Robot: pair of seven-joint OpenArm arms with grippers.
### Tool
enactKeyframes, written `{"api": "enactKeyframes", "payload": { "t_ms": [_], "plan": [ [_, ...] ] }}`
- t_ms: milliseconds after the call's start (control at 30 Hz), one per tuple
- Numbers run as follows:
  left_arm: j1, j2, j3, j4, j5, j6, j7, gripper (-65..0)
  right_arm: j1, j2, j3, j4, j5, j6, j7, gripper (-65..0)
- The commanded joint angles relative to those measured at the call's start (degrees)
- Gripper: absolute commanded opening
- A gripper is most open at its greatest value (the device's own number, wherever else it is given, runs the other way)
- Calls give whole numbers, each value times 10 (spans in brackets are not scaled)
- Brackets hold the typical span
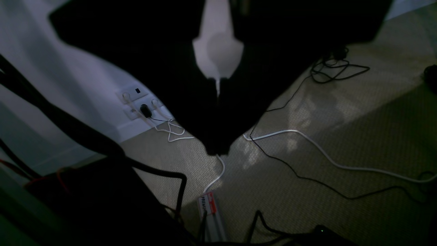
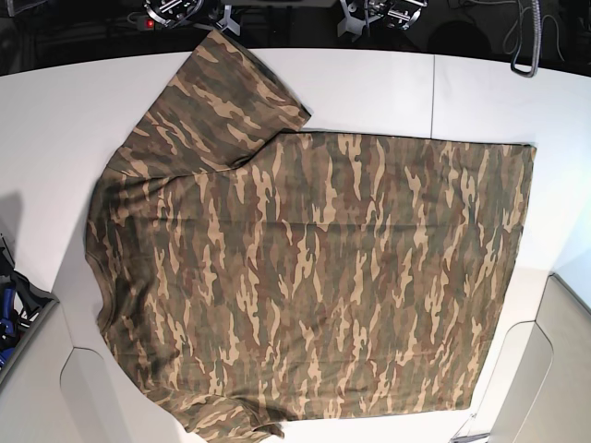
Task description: Fold the T-shirt properly
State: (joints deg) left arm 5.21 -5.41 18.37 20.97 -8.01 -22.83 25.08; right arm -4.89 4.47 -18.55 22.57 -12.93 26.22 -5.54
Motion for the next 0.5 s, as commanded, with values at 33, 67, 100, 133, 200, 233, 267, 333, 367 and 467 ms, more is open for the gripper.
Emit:
{"api": "enactKeyframes", "payload": {
  "t_ms": [33,67,100,133,200,233,267,333,367,467],
  "plan": [
    [5,0,0,3,-1,-19,3,-650,1,2,0,5,3,8,3,-650],
    [6,-1,0,3,0,-40,-1,-650,1,3,0,5,3,8,3,-650],
    [9,-3,0,3,0,-61,-8,-650,1,3,0,5,3,8,3,-650],
    [12,-6,0,3,1,-82,-16,-650,1,5,0,5,3,8,3,-650],
    [21,-12,0,3,1,-109,-35,-650,-4,9,0,6,3,8,3,-650],
    [28,-15,0,3,0,-114,-46,-650,-8,13,0,7,3,8,4,-650],
    [34,-19,0,3,1,-115,-57,-650,-13,16,0,10,3,8,4,-650],
    [47,-26,0,3,1,-115,-80,-650,-23,22,0,16,3,6,4,-650],
    [52,-30,0,3,1,-115,-90,-650,-28,25,0,21,3,6,4,-650],
    [69,-41,0,7,0,-115,-104,-650,-47,35,0,40,3,6,4,-650]
  ]
}}
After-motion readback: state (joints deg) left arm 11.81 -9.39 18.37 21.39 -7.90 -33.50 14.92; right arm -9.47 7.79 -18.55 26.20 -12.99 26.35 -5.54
